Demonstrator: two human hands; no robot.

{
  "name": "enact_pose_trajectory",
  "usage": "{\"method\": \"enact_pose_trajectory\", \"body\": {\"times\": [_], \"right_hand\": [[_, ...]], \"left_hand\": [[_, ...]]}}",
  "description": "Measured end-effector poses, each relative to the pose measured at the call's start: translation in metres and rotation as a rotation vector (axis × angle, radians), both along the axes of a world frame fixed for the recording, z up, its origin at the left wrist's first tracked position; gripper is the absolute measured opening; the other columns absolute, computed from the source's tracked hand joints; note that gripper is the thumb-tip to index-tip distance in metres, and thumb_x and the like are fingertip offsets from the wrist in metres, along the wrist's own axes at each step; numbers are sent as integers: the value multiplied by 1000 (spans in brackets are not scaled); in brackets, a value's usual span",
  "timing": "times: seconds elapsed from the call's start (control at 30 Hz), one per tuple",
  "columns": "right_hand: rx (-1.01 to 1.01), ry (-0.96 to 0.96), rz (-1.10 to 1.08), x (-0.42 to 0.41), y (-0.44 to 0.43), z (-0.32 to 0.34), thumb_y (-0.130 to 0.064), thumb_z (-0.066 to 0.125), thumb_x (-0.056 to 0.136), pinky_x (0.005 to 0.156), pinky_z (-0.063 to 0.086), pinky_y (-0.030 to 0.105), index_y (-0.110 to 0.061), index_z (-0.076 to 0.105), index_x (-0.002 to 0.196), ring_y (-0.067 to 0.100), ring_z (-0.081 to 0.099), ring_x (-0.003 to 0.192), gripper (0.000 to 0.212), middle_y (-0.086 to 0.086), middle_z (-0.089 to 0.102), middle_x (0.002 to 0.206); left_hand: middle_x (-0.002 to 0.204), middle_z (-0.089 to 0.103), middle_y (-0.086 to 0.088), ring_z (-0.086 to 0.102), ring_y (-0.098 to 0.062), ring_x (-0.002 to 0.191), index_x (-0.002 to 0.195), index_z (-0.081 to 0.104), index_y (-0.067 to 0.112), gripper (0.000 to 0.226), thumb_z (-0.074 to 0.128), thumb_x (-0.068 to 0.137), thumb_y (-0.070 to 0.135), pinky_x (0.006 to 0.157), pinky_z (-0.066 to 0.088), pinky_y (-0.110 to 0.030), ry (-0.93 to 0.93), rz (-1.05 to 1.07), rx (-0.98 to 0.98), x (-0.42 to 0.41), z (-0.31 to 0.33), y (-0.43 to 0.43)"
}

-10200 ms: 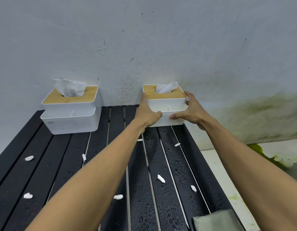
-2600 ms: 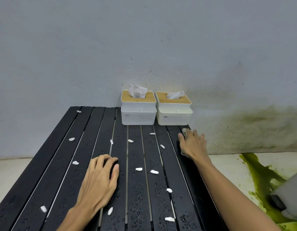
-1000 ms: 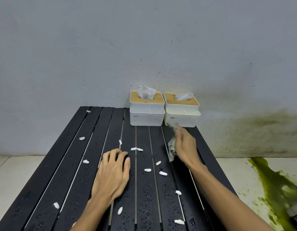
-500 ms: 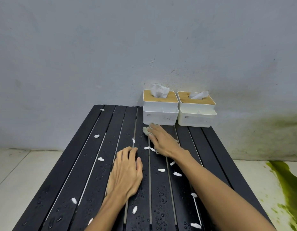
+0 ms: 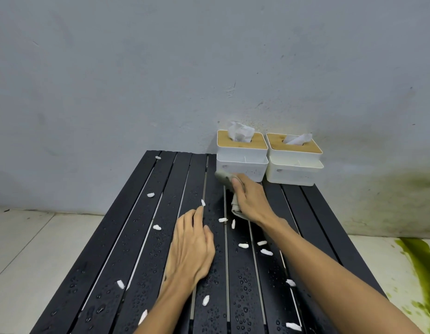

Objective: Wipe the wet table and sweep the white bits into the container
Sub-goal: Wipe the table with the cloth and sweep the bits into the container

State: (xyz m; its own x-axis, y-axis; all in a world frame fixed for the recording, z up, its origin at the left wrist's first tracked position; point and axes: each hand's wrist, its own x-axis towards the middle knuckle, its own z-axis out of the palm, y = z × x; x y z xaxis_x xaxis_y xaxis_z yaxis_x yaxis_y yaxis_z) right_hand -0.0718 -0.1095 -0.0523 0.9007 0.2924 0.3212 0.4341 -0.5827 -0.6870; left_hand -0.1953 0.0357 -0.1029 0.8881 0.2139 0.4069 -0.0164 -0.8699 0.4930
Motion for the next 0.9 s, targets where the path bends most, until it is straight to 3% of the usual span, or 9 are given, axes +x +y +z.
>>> {"method": "enact_pose_trajectory", "body": {"times": [0.07,0.17,0.33,0.47,0.57,0.67,0.77,0.83,0.9], "right_hand": [[-122,29,90,13,15,-9,-35,35,108,90,46,36,-16,58,130,23,59,108,37,6,65,118],[-392,-6,214,23,27,-31,-34,35,108,116,31,37,-18,54,141,22,39,141,42,6,46,151],[-404,-18,394,5,13,-30,-34,38,107,124,22,40,-17,50,145,17,21,152,44,2,29,163],[-373,10,571,-37,-10,-22,-35,39,107,125,20,32,-23,50,146,4,19,151,42,-7,32,162],[-255,139,631,-62,-25,-12,-32,43,107,121,30,32,-22,54,143,5,35,146,38,-7,46,153],[-146,248,467,-65,-36,6,-43,44,105,99,52,31,-30,64,128,8,63,116,34,-4,69,125],[14,169,251,-44,-31,20,-32,45,106,80,48,18,-22,68,115,-3,65,88,27,-14,69,99],[-8,37,135,-21,-16,18,-28,45,106,79,44,24,-20,67,115,-1,61,85,25,-13,67,95],[-52,-6,140,-1,4,7,-28,45,106,86,46,32,-18,65,123,13,62,98,28,-3,69,108]], "left_hand": [[132,51,-5,43,-20,120,141,42,10,57,24,93,34,100,42,-34,5,7,2,0,0,0],[135,48,-4,42,-17,122,145,37,11,52,32,97,29,101,39,-31,13,11,-11,-1,1,1],[143,41,-5,40,-17,125,147,31,11,51,41,99,22,101,35,-28,14,2,-99,-2,5,1],[149,36,-2,35,-15,129,148,31,15,50,34,100,27,100,35,-29,8,3,-272,-4,13,4],[149,39,0,34,-13,133,146,35,16,47,30,102,31,104,31,-27,14,-3,-336,-4,13,7],[144,46,0,37,-13,131,143,41,15,53,23,99,38,105,29,-25,27,3,-340,-4,14,6],[143,48,1,37,-12,132,142,42,14,50,24,101,36,106,28,-25,31,1,-339,-4,15,5],[143,47,2,36,-11,132,143,41,14,47,28,102,32,106,28,-24,38,1,-339,-5,15,5],[143,47,1,36,-11,133,143,41,13,46,30,102,31,106,28,-24,40,11,-319,-5,14,4]]}}
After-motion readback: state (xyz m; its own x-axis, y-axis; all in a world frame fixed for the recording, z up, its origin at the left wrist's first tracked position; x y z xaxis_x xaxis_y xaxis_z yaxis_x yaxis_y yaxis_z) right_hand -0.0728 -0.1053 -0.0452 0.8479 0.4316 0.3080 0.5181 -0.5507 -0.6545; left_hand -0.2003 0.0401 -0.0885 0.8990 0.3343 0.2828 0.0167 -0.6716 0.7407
